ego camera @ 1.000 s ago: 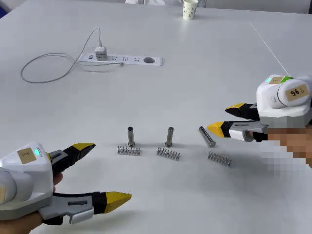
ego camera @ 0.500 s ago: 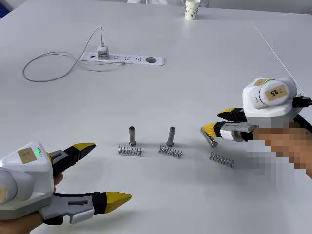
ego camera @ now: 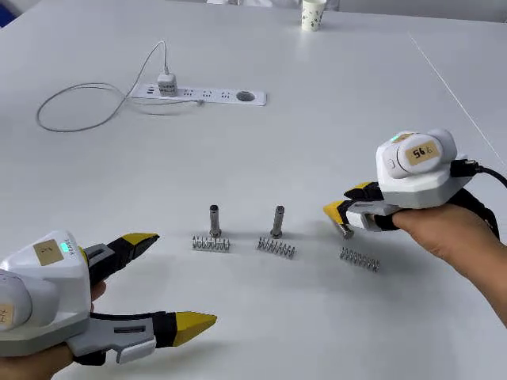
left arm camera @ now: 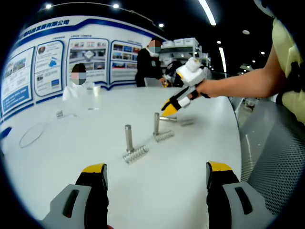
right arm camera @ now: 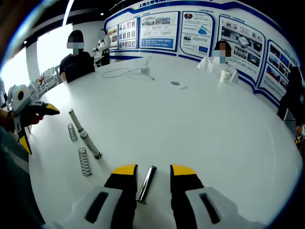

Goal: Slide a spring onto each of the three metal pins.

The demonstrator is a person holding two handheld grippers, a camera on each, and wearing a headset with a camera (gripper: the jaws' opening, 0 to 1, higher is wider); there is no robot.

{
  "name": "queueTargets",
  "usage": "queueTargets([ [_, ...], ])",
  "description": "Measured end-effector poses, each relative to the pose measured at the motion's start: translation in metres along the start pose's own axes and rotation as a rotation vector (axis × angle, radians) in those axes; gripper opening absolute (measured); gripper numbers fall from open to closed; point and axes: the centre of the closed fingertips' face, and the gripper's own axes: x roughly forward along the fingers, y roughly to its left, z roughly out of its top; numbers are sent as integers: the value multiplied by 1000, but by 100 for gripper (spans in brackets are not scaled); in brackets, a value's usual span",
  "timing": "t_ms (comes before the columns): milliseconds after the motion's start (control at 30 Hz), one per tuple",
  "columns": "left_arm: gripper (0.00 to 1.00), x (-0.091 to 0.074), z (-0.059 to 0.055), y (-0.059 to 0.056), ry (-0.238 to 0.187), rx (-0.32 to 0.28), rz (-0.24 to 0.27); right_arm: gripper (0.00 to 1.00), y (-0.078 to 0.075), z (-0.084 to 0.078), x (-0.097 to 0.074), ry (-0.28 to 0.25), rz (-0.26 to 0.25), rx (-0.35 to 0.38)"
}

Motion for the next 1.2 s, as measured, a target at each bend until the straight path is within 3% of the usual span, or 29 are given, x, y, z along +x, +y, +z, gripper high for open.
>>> queueTargets([
  [1200,86,0,-3,0,3,-8,-4,13,3,-10,16,93,-42,64],
])
